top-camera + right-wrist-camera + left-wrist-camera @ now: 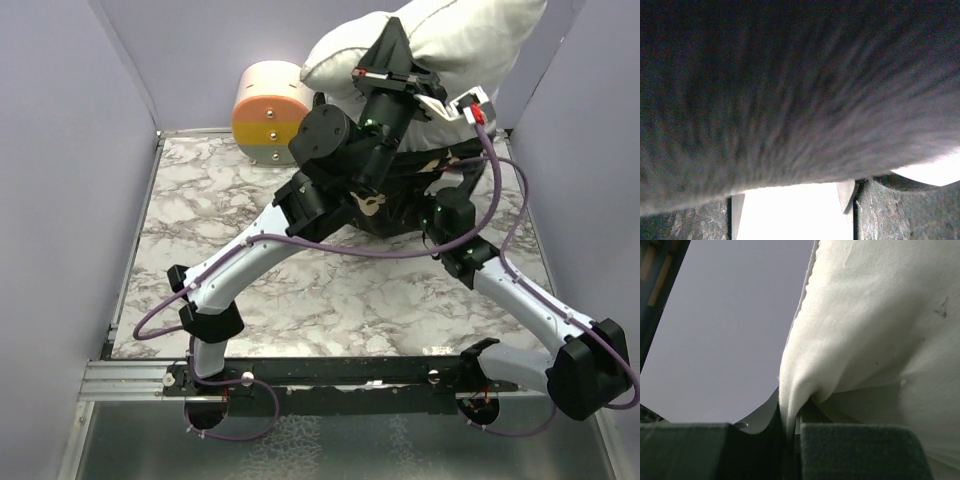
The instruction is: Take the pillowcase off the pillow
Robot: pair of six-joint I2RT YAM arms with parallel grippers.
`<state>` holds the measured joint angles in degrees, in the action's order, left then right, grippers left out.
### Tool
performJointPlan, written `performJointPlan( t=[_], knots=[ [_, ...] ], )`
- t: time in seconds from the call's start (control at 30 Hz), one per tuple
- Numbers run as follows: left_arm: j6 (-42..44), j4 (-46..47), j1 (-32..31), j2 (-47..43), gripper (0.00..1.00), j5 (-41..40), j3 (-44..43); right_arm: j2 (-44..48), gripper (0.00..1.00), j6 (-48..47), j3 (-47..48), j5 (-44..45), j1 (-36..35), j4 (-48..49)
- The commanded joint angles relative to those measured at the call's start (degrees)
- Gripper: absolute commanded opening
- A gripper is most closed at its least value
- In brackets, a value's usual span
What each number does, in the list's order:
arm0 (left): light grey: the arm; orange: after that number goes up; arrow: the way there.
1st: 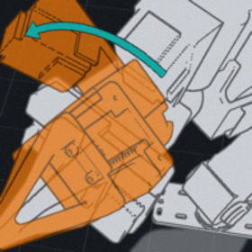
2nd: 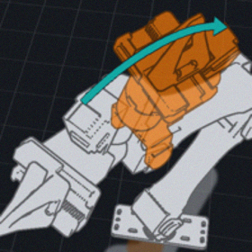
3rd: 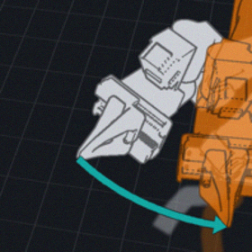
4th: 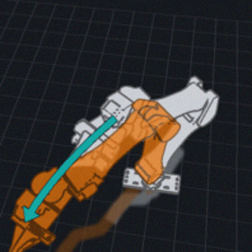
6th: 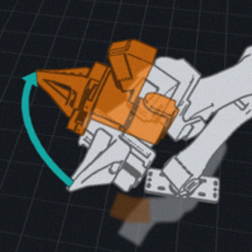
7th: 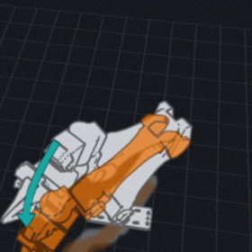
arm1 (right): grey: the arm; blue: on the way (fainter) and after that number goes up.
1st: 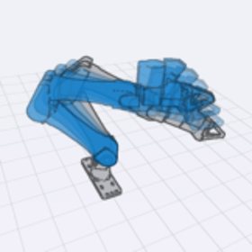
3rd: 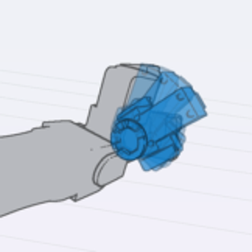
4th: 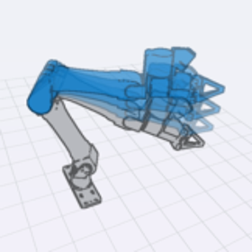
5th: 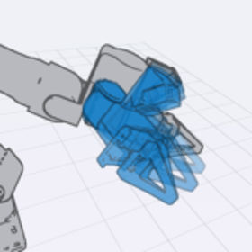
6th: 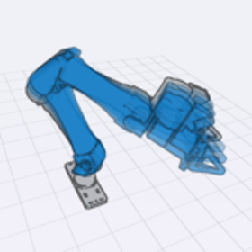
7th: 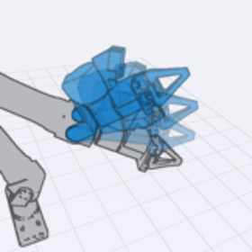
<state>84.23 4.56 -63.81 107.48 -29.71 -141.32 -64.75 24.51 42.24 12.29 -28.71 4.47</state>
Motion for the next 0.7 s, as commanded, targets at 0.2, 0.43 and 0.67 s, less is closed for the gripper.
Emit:
performJointPlan(
  t=[0.2,0.43,0.67],
  knots=[
    [12.5,8.3,-12.8,-0.3,0.00,-10.3,-8.4,-0.8,0.65,-3.6,10.9,-10.6,11.9,1.0],
    [14.1,14.9,-9.5,1.8,0.00,-4.3,-11.0,-0.1,0.66,-3.2,10.5,-11.9,12.6,0.7],
    [10.2,17.5,0.0,4.4,0.00,1.6,-10.7,8.0,0.76,1.7,-0.6,-18.7,12.5,2.4]
  ],
)
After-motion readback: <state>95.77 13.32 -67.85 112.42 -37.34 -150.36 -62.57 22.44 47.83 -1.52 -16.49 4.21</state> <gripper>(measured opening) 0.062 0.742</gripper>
